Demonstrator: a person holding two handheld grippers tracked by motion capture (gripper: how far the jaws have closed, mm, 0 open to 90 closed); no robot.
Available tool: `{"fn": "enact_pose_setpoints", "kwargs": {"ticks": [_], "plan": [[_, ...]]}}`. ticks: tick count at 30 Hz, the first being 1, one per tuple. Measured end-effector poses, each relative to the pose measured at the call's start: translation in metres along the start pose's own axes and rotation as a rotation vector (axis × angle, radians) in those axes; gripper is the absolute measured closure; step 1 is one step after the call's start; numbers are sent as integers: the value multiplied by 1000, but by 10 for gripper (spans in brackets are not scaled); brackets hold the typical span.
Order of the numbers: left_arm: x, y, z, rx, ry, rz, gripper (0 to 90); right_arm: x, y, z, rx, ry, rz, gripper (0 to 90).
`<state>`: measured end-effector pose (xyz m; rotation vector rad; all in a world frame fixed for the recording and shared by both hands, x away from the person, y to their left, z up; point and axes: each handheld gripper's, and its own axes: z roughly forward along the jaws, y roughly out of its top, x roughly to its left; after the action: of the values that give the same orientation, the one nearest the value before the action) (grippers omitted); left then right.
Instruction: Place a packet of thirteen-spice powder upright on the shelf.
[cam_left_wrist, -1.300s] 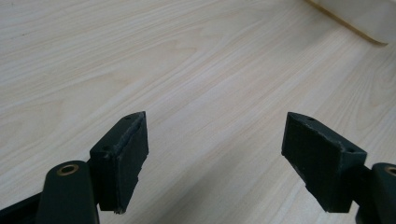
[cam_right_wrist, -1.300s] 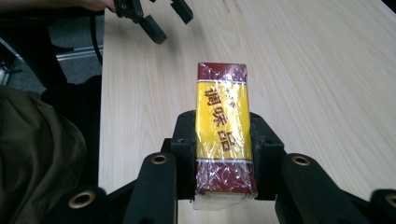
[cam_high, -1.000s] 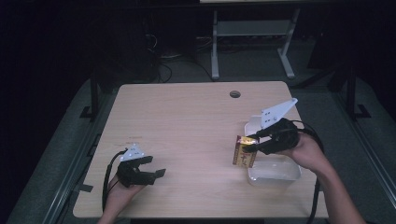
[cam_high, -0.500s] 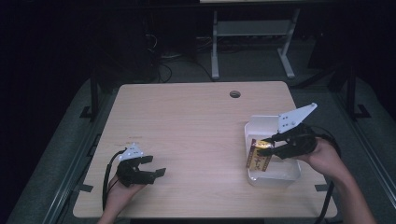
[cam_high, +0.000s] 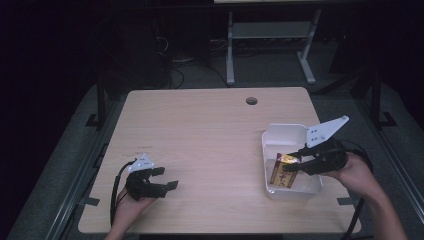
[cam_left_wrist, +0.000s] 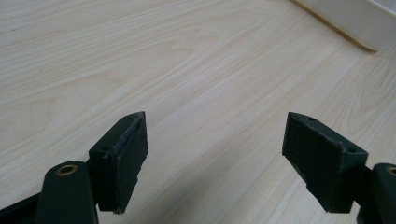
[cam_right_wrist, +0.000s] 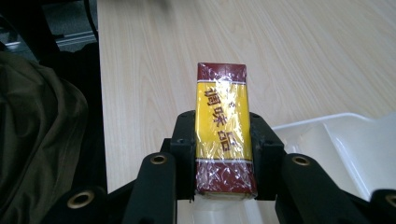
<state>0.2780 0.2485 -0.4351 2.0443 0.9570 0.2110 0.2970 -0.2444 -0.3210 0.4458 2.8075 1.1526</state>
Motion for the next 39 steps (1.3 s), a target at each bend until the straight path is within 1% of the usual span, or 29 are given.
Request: {"fn": "enact_pose_setpoints", "kwargs": {"ticks": [7,13,16,25,29,32,35,37,39], "plan": [[0,0,0,0,-3,0,218,-3,-10,6,9,4,17,673],[2,0,0,-3,0,-6,218,-6,-21,14,23,10,39,671],[3,0,0,-5,7,-10,215,-8,-28,17,22,14,50,671],[3,0,0,-7,8,-16,216,-12,-43,22,33,6,80,668],[3,0,0,-7,4,-14,216,-14,-47,24,55,4,84,663],[3,0,1,-6,3,-15,217,-14,-49,23,45,7,97,658],[3,0,1,-8,2,-16,216,-14,-49,21,25,2,107,629],[3,0,1,-9,3,-16,216,-13,-49,21,20,0,108,623],[3,0,0,-10,3,-17,213,-12,-48,21,21,-5,112,593]]}}
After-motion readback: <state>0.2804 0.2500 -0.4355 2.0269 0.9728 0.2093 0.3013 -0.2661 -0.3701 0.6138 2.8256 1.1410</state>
